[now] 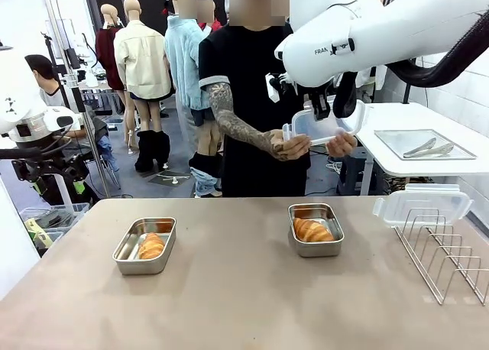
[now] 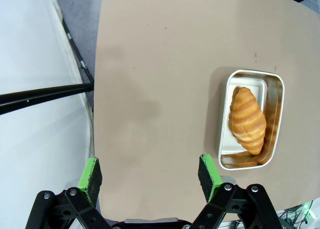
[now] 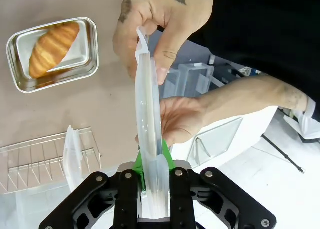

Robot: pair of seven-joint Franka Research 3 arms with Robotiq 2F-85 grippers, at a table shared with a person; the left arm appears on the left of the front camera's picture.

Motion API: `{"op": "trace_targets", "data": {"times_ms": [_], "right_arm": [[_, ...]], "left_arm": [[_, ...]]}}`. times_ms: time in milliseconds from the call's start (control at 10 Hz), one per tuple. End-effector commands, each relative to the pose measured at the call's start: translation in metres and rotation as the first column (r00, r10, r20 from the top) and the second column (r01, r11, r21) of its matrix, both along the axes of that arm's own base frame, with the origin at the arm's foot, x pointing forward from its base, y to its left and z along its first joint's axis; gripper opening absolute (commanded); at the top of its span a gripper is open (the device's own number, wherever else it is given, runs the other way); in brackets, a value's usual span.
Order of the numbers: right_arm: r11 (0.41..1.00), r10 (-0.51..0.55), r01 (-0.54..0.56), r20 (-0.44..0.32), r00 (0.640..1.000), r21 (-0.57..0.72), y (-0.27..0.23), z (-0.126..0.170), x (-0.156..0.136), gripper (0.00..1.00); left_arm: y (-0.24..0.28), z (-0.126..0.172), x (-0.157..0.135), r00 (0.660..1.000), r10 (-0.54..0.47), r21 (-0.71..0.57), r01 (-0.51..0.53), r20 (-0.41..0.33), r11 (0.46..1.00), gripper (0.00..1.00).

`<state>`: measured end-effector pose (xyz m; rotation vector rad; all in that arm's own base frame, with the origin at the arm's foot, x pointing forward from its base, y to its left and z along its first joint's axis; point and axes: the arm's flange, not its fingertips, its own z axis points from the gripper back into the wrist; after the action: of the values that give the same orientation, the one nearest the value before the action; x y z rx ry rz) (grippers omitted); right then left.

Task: Place the bread in airtight containers.
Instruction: Pick up one Airtight Container lid and hand it to the human.

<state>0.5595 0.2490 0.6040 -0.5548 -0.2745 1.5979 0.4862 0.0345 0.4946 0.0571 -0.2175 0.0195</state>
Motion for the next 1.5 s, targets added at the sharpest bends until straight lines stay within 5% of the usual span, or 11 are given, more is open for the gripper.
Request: {"op": "trace_targets", "data": {"times_ms": [0, 300, 500, 900, 1300, 1400], "right_arm": [[0.999, -0.052, 0.052, -0.02, 0.998, -0.008, 0.0, 0.002, -0.007, 0.08], [0.999, -0.05, 0.051, -0.07, 0.996, 0.004, -0.011, 0.016, -0.042, 0.65], [0.985, -0.164, 0.165, -0.027, 0.986, 0.049, -0.029, 0.027, -0.082, 1.0], [0.951, -0.299, 0.308, -0.177, 0.938, 0.026, -0.091, 0.035, -0.144, 1.0], [0.934, -0.304, 0.352, -0.375, 0.876, 0.064, -0.184, 0.019, -0.131, 1.0], [0.946, -0.255, 0.312, -0.388, 0.886, 0.089, -0.203, 0.009, -0.126, 1.0]], "left_arm": [[0.001, 0.001, -0.002, 1.0, -0.005, 0.0, 0.005, 0.003, 1.0, 1.0], [0.001, 0.001, -0.002, 1.0, -0.005, 0.0, 0.005, 0.003, 1.0, 1.0], [0.001, 0.001, -0.002, 1.0, -0.005, 0.0, 0.005, 0.003, 1.0, 1.0], [0.001, 0.001, -0.002, 1.0, -0.005, 0.0, 0.005, 0.003, 1.0, 1.0], [0.001, 0.001, -0.002, 1.0, -0.005, 0.0, 0.005, 0.003, 1.0, 1.0], [0.001, 0.001, -0.002, 1.0, -0.005, 0.0, 0.005, 0.003, 1.0, 1.0]]}}
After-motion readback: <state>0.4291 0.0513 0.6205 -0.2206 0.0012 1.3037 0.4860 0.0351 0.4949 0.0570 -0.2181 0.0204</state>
